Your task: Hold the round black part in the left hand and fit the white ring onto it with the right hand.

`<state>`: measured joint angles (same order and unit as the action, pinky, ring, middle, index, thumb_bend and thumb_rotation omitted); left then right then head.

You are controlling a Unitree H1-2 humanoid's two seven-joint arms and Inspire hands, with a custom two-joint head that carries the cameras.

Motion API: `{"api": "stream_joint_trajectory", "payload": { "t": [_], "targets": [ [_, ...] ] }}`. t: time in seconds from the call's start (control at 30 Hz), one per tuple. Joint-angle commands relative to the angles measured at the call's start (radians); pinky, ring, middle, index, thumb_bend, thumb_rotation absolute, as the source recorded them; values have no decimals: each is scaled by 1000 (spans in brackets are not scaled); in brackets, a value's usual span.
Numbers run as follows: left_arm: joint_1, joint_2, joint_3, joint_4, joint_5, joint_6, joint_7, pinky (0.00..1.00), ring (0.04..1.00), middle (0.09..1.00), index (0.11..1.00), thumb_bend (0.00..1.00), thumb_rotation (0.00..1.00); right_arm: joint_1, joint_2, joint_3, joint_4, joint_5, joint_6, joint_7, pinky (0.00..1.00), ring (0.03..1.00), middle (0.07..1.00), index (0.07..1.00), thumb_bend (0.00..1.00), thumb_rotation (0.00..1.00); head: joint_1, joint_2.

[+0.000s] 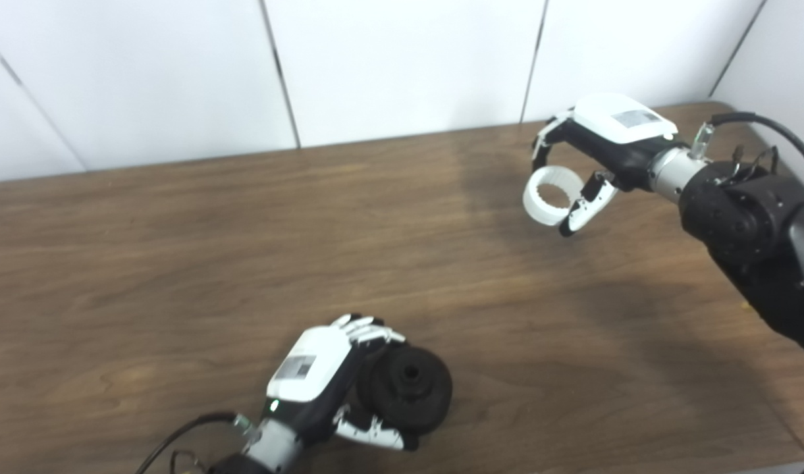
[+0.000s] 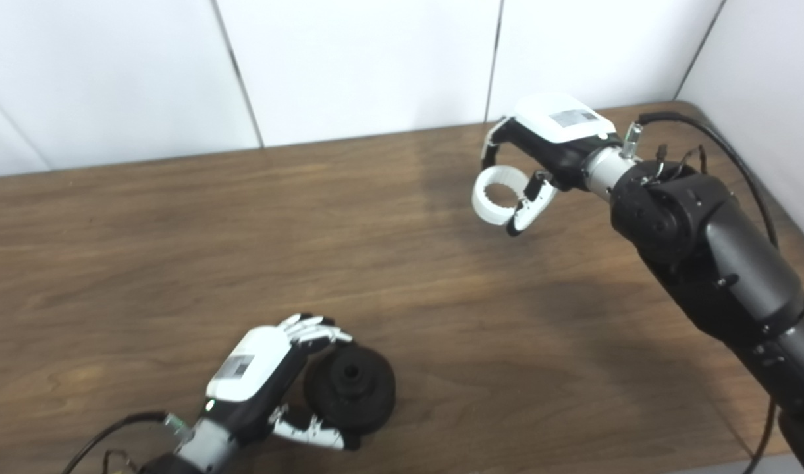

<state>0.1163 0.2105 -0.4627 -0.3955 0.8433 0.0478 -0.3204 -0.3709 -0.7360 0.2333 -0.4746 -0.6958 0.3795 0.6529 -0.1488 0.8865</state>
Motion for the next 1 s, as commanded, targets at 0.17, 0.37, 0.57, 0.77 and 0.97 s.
{"api": "stream_joint_trajectory", "payload": {
  "t": [0.17, 0.37, 0.57, 0.77, 0.97],
  "targets": [
    [-23, -25, -16, 4, 18, 19, -33, 944, 866, 775, 481, 523, 59, -37, 26, -7, -180, 2, 44, 120, 931, 879, 776, 484, 524, 135, 11, 33],
    [-32, -31, -15, 7, 24, 15, -30, 939, 865, 773, 480, 522, 60, -30, 75, 10, -284, -24, 75, 214, 923, 878, 770, 483, 524, 136, 15, 54],
    [-38, -36, -13, 11, 21, 18, -36, 946, 866, 771, 480, 522, 60, -15, 131, 22, -362, -35, 77, 274, 920, 870, 759, 483, 524, 136, 27, 66],
    [-40, -41, -13, 13, 27, 14, -31, 936, 858, 765, 480, 523, 59, 31, 179, 25, -390, -24, 50, 274, 896, 862, 753, 483, 524, 135, 31, 72],
    [-40, -47, -12, 11, 24, 16, -29, 929, 855, 761, 480, 524, 57, 78, 211, 48, -373, -51, -9, 269, 902, 861, 760, 482, 525, 136, 32, 82]
  ]
}}
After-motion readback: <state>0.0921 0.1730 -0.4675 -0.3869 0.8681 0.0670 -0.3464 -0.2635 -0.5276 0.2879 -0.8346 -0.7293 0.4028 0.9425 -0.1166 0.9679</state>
